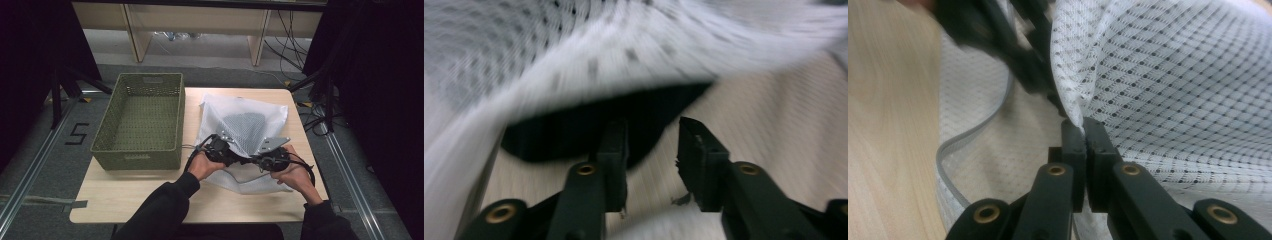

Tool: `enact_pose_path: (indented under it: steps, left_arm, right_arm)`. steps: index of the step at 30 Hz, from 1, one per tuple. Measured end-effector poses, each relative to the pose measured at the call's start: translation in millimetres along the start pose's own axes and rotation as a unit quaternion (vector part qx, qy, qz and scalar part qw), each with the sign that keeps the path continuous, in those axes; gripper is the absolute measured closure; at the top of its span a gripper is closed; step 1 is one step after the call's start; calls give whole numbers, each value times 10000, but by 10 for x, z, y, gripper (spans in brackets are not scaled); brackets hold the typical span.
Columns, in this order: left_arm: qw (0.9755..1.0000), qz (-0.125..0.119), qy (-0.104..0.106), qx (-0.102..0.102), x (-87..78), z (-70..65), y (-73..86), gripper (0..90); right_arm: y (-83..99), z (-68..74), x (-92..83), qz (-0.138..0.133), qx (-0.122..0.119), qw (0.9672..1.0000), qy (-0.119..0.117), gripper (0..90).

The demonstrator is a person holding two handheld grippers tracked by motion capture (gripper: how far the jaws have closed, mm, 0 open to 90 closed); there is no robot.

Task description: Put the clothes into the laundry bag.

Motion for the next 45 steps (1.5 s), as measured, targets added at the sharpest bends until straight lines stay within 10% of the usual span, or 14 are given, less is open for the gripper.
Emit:
enact_pose_path:
  steps: [6,18,26,28,29,36,45]
  left_arm:
    - [9995,119,136,251,-258,23,201,606]
    - [9994,182,280,-69,229,-22,107,885]
    - [9984,-381,-119,-389,269,45,-168,892]
    - [9988,-327,-148,-324,252,56,-169,892]
    - [9999,-54,-86,38,218,88,-112,879]
    - [9997,132,10,191,-36,90,153,797]
    - [9992,118,188,338,-270,62,328,708]
  right_arm:
    - [20,72,183,405,96,9988,-259,900]
    - [-27,73,98,147,-122,9994,-287,900]
    - [-46,123,19,247,-102,9987,-441,900]
    - [-24,121,90,272,-81,9982,-537,900]
    - [-1,127,140,346,11,9978,-567,900]
    - [28,154,242,474,-70,9972,-579,900]
    - [194,67,398,1264,-128,9911,-386,900]
Point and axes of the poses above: each handheld gripper's, and its own axes: x roughly forward along the jaws, y roughly out of its underside, z roughly to its left, the point moved 1 cm from there along x, roughly forward along the jaws, and after that the axes turned 12 degrees about -y, right-handed, at the moved point
